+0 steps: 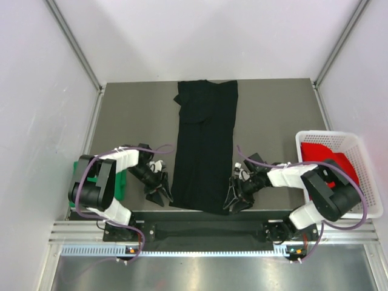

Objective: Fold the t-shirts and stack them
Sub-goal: Fold the tshirt

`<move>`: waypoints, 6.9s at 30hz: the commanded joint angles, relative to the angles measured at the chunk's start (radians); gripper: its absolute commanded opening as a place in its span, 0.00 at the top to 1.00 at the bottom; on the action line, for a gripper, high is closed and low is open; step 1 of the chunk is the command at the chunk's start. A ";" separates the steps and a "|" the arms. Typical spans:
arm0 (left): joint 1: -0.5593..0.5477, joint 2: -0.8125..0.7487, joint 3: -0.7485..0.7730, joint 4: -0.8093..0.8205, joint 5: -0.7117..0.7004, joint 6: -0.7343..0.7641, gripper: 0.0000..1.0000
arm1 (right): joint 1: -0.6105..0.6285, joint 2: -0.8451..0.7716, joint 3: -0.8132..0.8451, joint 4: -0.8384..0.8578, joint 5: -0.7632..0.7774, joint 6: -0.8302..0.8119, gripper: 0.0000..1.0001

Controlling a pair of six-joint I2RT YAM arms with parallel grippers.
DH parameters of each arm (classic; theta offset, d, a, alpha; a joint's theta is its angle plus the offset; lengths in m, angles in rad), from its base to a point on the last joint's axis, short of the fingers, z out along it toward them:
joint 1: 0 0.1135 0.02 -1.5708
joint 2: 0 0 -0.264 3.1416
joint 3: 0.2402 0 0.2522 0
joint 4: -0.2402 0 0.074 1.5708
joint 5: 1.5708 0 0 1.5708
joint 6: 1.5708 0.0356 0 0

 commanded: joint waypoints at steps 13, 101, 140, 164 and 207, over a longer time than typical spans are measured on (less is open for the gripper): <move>-0.034 0.089 0.019 0.104 0.013 -0.033 0.60 | 0.053 0.059 0.044 0.090 0.074 0.070 0.59; -0.094 0.403 0.956 0.423 -0.378 0.225 1.00 | -0.384 0.441 1.085 -0.189 0.079 -0.705 1.00; 0.081 0.370 0.843 0.173 -0.064 0.027 0.39 | -0.482 0.445 0.938 -0.346 -0.252 -0.655 0.46; 0.092 0.612 0.808 0.264 0.057 -0.036 0.34 | -0.380 0.622 0.881 -0.321 -0.206 -0.613 0.36; 0.066 0.720 0.889 0.233 -0.033 -0.033 0.80 | -0.363 0.760 0.881 -0.229 -0.045 -0.501 0.67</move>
